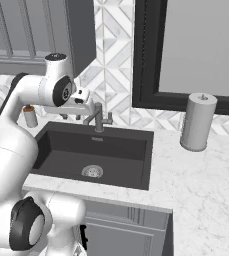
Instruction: Pick the pan and sponge and place them into the sink. Then turn on the water.
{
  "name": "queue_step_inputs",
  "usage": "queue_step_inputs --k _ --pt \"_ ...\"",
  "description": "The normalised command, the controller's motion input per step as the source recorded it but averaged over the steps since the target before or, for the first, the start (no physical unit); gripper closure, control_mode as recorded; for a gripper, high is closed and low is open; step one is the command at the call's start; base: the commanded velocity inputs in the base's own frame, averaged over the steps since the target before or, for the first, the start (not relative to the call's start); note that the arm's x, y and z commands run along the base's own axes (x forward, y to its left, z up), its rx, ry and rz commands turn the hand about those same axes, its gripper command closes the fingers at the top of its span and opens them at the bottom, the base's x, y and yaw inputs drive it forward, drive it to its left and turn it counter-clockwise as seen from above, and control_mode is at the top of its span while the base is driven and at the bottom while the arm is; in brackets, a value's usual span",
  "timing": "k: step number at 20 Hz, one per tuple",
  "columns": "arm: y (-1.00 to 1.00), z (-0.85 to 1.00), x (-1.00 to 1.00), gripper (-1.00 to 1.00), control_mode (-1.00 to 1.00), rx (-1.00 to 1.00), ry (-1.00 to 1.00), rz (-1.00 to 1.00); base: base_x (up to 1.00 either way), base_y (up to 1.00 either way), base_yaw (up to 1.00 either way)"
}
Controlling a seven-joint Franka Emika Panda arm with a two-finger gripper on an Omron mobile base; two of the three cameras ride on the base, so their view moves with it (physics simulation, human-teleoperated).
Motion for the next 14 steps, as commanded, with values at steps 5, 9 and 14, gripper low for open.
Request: queue_step_inputs --k 5,9,14 --pt "0.56 -0.09 -0.13 -1.0 -1.0 -0.04 0.0 0.0 0.0 0.0 0.0" --pt "1.0 -0.06 -0.39 -1.0 -1.0 -0.2 0.0 0.0 0.0 0.0 0.0" --pt "1.0 0.0 -0.07 -1.0 -1.0 -0.13 0.15 0.0 0.0 0.0 0.0"
